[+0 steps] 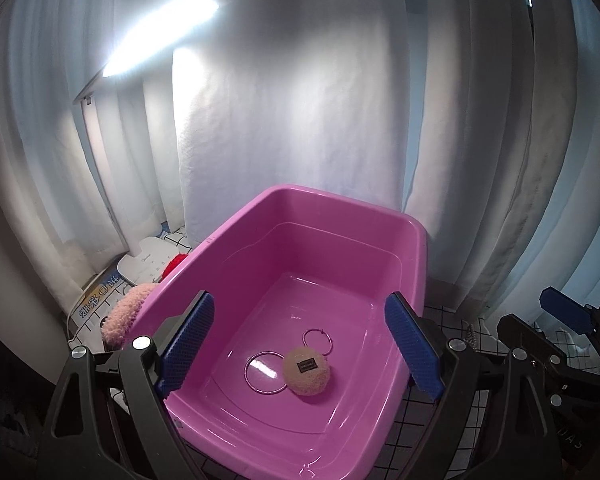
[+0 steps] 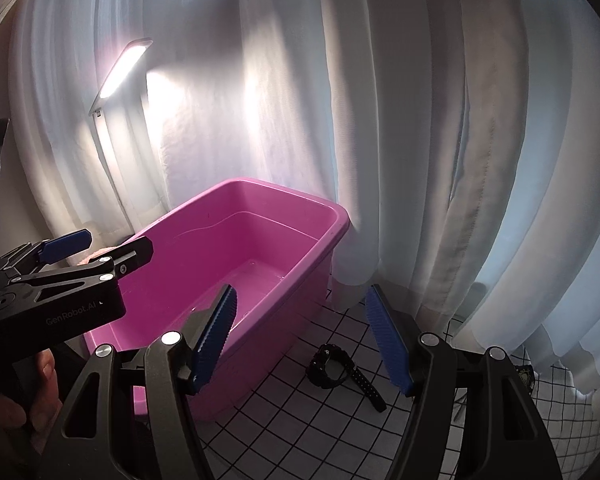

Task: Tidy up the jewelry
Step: 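Move both tools back over the table toward the watch and lanyard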

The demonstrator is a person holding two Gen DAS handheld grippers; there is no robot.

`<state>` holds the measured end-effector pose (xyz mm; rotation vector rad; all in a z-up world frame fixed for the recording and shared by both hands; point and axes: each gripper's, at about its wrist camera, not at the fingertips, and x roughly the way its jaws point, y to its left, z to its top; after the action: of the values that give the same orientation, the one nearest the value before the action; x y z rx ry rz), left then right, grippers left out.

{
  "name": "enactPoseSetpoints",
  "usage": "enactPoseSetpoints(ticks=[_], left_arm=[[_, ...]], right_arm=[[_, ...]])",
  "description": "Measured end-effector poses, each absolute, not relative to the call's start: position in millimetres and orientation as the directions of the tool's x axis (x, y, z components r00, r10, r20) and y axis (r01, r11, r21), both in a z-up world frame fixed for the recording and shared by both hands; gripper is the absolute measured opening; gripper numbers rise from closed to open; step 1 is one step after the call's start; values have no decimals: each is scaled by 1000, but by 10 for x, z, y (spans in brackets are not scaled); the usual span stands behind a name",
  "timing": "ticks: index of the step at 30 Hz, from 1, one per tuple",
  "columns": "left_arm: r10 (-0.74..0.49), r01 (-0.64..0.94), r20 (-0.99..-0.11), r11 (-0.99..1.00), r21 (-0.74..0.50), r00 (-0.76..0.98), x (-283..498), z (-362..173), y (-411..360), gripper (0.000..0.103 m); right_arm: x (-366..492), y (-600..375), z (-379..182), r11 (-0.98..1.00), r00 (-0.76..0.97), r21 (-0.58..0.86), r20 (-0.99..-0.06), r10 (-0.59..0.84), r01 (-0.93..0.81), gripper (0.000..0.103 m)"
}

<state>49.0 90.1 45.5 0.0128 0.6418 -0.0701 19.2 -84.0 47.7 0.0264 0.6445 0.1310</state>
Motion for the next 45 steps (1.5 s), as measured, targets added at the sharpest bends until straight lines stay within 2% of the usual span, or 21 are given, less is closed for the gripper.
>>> enactPoseSetpoints(ticks=[14,25,34,45], left_arm=[[-232,306,-639,952,5,733,143,301,-477,91],[-261,412,-746,911,20,613,60,-410,-1396,92],[-192,355,-811,935,20,553,240,-998,-1442,92],[-79,203,-841,978,38,535,700,-1366,-1150,92]], right_arm=[[-685,-2101,243,988,787,100,-616,-32,119,64],[-1400,-3271,-469,916,681,140,-712,-170,376,64],[-1349,-3589,-1123,909,600,159,-792,-116,386,64],[-878,-3654,-1620,936,538,163,-842,-33,311,64]])
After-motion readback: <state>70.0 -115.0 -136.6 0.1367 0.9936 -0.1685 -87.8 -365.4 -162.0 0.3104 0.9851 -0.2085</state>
